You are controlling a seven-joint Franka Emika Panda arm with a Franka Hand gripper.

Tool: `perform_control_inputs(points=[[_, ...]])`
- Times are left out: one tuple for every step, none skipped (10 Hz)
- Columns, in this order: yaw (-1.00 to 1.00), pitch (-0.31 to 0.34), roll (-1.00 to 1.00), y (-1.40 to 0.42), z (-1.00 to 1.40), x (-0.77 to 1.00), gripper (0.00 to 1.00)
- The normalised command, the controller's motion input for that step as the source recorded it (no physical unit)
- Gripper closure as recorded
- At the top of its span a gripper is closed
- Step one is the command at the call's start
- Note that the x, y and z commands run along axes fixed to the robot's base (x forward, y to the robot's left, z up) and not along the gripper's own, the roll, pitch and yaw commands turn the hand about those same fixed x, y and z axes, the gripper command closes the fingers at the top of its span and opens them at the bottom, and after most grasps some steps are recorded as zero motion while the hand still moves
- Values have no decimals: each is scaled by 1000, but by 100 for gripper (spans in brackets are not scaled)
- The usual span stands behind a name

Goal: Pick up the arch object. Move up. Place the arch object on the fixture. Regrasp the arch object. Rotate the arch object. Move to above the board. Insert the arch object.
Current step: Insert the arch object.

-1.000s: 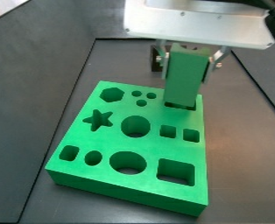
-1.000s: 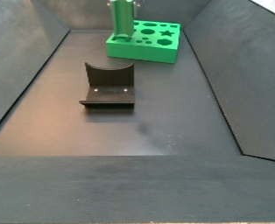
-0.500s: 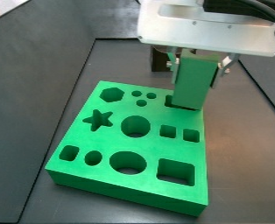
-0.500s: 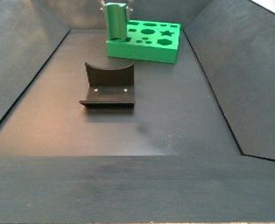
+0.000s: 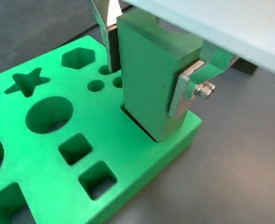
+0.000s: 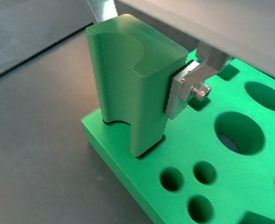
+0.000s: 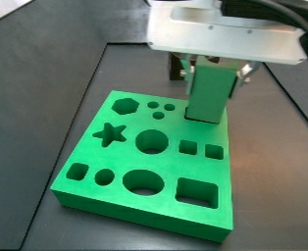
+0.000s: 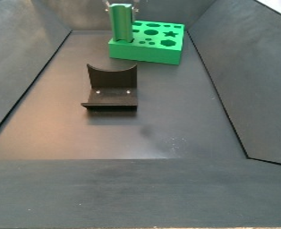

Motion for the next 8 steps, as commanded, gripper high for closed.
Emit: perform_control_inputs(points=[[94,-47,-1,23,-74,-234,100],[86,-33,0,0,-114,-177,100],[60,-20,-24,-17,-269,0,100],[0,-10,-26,-97,-517,51,100],[0,-26,0,-117,-589,106,100],[3,0,0,-129,-606,217,100],[0,0,1,-143,-654,403,100],[0,0,0,-14,-631,337,100]])
